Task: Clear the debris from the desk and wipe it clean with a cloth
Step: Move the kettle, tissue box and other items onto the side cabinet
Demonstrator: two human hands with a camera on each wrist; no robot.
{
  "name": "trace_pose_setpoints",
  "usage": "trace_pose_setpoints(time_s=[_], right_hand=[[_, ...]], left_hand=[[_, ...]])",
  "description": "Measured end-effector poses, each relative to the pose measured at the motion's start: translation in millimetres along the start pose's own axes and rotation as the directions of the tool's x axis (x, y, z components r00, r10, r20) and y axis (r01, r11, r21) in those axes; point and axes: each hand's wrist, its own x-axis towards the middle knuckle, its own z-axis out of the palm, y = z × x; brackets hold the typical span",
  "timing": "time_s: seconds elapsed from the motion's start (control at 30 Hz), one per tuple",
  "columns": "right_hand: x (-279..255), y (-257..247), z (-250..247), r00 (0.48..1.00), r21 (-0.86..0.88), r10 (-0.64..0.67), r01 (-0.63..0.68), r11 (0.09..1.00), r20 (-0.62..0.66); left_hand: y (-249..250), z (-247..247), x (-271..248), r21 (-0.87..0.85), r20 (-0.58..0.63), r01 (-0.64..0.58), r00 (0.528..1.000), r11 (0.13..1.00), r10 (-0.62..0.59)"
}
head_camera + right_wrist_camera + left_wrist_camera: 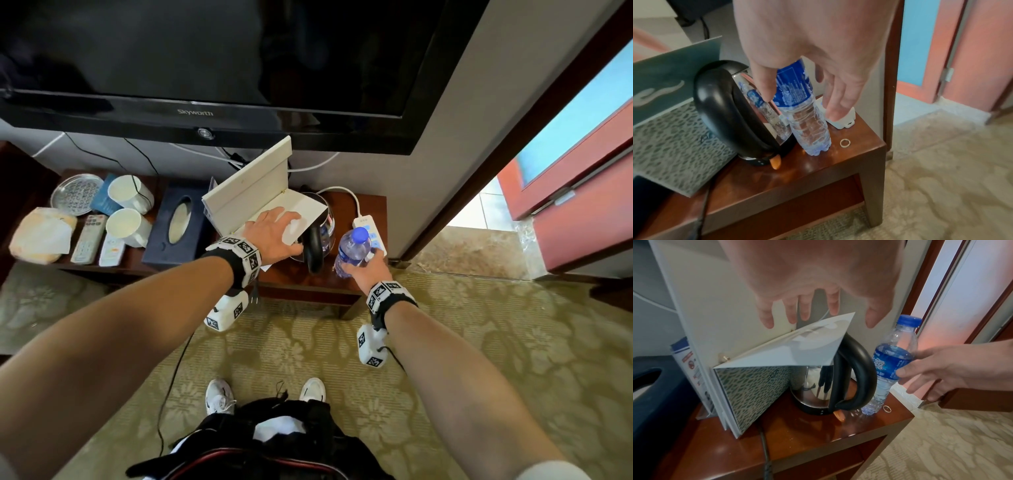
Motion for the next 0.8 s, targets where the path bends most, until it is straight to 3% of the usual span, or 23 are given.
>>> trace_pose_setpoints(time_s=[0.07, 0.17, 0.27, 0.53, 0.8], right_hand=[[-9.6, 0.8, 3.5, 0.997, 0.018, 0.076, -0.076, 0.997, 0.000], [-25.5, -1.9, 16.6, 0.990, -0.116, 0.090, -0.077, 0.990, 0.107], [-45.1, -13.3, 33.6, 0.978, -0.261, 0.056, -0.001, 0.965, 0.201], [-106.5, -63.4, 101.4, 0.944, -0.515, -0.169, 0.298, 0.804, 0.282], [-206.0, -120.9, 214.3, 0.855, -0.580, -0.313, 0.513, 0.633, 0.414]], left_hand=[[-0.4, 0.2, -9.5, -0.028, -0.026, 0.009, 1.000, 1.000, -0.010], [-7.5, 2.5, -28.2, -0.077, -0.067, -0.004, 0.998, 0.997, -0.001], [-23.1, 1.9, -52.9, -0.105, -0.078, -0.004, 0.997, 0.994, -0.004], [-96.6, -8.5, -142.5, -0.201, -0.137, 0.089, 0.984, 0.976, -0.118], [-215.4, -15.6, -273.4, -0.200, -0.142, 0.340, 0.918, 0.919, -0.370]])
